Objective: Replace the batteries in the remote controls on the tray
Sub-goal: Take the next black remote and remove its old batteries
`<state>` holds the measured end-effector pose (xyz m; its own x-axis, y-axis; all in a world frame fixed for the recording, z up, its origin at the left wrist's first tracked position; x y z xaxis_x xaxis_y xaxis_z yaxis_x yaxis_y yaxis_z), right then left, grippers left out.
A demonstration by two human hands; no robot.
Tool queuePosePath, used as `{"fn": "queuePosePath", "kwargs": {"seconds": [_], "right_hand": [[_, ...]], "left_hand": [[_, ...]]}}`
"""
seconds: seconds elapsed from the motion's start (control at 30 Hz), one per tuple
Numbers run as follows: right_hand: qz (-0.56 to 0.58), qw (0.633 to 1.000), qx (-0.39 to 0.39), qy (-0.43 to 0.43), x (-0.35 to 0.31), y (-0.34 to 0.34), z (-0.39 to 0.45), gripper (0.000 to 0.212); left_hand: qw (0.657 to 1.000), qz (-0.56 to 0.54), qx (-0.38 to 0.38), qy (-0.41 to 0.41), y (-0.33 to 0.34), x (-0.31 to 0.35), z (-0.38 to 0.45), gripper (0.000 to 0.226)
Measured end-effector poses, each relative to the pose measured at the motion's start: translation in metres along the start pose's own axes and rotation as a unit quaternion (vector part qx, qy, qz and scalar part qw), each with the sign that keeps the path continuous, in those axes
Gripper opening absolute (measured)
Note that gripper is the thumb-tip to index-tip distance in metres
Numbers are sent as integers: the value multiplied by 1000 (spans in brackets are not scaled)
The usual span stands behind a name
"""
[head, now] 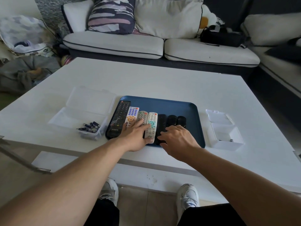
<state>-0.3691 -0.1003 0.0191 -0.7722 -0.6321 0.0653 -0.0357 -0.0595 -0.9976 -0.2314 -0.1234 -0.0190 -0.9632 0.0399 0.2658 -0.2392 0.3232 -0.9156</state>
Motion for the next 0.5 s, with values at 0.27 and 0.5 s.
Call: {"fn": "queuePosePath", "kwargs": {"seconds": [0.27, 0.5], "right_hand": [[138, 988, 40, 55, 21, -7, 1, 25], [157, 959, -4, 235, 102, 13, 13, 45]], "left_hand": [[999, -15, 32, -1, -6, 7, 0, 66], [999, -13, 15, 50, -1, 35, -2, 63]]}}
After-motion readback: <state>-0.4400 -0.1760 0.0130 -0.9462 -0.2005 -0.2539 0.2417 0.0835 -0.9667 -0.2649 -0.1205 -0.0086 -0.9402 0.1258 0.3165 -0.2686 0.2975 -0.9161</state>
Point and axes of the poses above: each hand's wrist, its own z-axis towards the middle knuckle, its own y-axis out of the palm, x = y × z, the point moved 8 cm from there along z, towards the middle knuckle, and after that the axes turned 3 degrees about -y, right-handed, at the moved point
